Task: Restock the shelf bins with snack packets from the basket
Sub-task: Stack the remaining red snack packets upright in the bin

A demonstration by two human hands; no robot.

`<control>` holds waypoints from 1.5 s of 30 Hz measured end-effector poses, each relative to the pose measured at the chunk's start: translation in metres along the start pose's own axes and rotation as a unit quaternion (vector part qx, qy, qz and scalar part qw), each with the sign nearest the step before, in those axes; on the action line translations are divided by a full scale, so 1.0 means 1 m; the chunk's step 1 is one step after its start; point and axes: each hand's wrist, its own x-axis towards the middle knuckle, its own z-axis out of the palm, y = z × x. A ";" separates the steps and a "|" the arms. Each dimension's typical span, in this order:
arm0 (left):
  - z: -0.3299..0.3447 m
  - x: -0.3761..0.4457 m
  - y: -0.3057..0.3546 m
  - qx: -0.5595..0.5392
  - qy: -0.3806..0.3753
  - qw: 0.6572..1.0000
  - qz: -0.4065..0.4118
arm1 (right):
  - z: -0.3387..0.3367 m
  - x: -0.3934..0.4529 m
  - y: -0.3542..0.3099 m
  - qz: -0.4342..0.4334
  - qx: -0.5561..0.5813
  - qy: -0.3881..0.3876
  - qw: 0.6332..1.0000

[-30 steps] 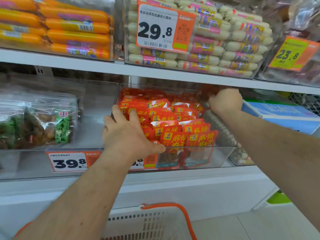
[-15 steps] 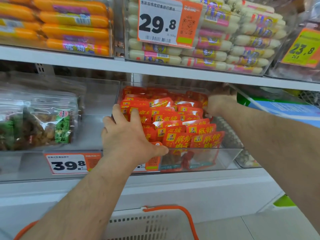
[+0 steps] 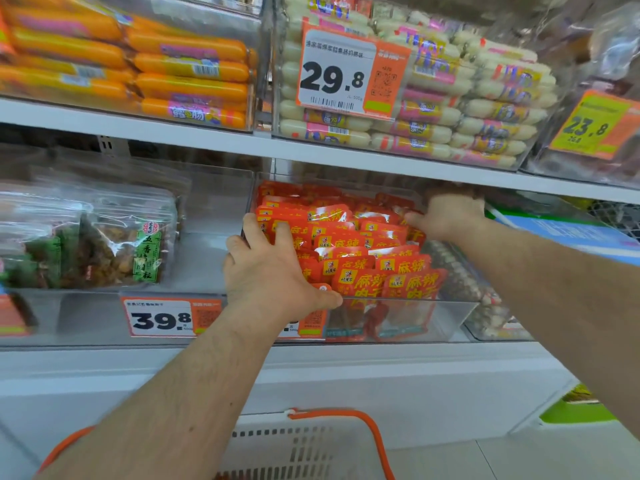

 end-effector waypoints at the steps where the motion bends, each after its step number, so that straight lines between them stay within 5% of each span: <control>1: -0.002 -0.001 0.000 -0.003 -0.006 1.000 0.001 | -0.007 -0.007 0.000 -0.003 0.008 -0.015 1.000; 4: -0.009 -0.005 -0.002 -0.006 -0.032 0.999 0.010 | -0.024 -0.035 -0.010 -0.028 0.082 -0.027 0.996; 6: -0.016 -0.012 -0.003 -0.026 -0.016 0.999 0.024 | -0.034 -0.061 -0.026 -0.064 0.128 0.037 0.989; 10: -0.010 -0.046 -0.014 -0.087 0.234 0.955 0.157 | -0.033 -0.128 -0.066 -0.221 0.253 0.298 0.894; 12: 0.005 -0.067 -0.027 -0.140 0.305 0.913 0.232 | -0.019 -0.167 -0.088 -0.279 0.317 0.328 0.845; 15: 0.041 -0.096 -0.064 -0.200 0.174 0.931 0.253 | 0.023 -0.215 -0.116 -0.317 0.386 0.255 0.828; 19: 0.091 -0.123 -0.120 -0.158 -0.063 0.970 0.171 | 0.104 -0.262 -0.147 -0.279 0.391 0.072 0.874; 22: 0.117 -0.134 -0.148 -0.124 -0.189 0.966 0.125 | 0.152 -0.288 -0.165 -0.224 0.368 -0.094 0.898; 25: 0.136 -0.139 -0.172 -0.121 -0.230 0.964 0.066 | 0.189 -0.316 -0.182 -0.115 0.358 -0.246 0.894; 31: 0.159 -0.136 -0.202 -0.153 -0.240 0.959 -0.013 | 0.260 -0.373 -0.205 0.079 0.355 -0.482 0.797; 37: 0.169 -0.134 -0.214 -0.157 -0.247 0.956 -0.029 | 0.306 -0.392 -0.221 0.239 0.435 -0.515 0.699; 41: 0.170 -0.134 -0.216 -0.166 -0.252 0.953 -0.042 | 0.308 -0.393 -0.225 0.230 0.397 -0.463 0.759; 45: 0.168 -0.133 -0.211 -0.183 -0.260 0.946 -0.059 | 0.289 -0.380 -0.205 0.234 0.392 -0.460 0.762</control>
